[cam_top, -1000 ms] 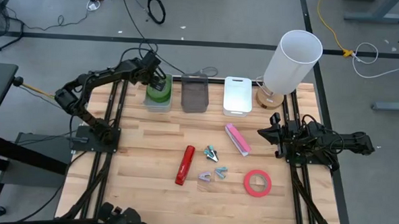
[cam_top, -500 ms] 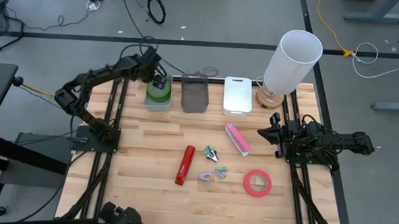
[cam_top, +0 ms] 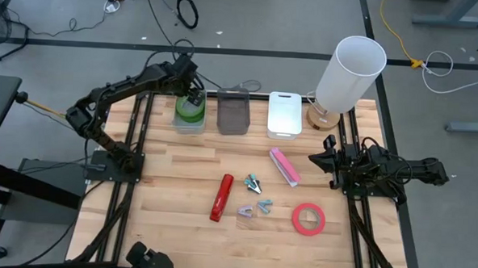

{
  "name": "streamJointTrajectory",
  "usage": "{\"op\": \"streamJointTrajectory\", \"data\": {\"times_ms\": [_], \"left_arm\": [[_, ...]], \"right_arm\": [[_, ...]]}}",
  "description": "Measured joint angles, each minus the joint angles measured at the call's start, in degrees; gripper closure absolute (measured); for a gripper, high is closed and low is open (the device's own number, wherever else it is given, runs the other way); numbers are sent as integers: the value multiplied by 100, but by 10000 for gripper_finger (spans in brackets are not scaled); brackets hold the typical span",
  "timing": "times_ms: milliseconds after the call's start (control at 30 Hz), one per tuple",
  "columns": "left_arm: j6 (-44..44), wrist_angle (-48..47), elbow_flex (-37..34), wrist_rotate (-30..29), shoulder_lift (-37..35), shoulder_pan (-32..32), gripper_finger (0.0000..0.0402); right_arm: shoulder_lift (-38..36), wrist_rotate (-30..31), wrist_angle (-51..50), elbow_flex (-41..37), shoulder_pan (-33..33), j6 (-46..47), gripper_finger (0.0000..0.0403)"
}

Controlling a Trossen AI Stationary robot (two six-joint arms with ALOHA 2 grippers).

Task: Pick and place Stapler, Stapler remover, tape
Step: Put the red stapler into the black bin

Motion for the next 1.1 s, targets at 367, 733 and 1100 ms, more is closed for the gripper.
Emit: {"op": "streamJointTrajectory", "data": {"times_ms": [367, 733, 1100], "left_arm": [[-133, 56, -2, 559, 0, -896, 163], [-81, 234, -2, 559, 0, -2142, 163], [28, 558, -4, 544, 0, -2956, 163]], "right_arm": [[1, 0, 1, -1, 1, 1, 386], [-1, 0, 1, 1, 1, 1, 386], [0, 1, 0, 0, 1, 1, 386]]}}
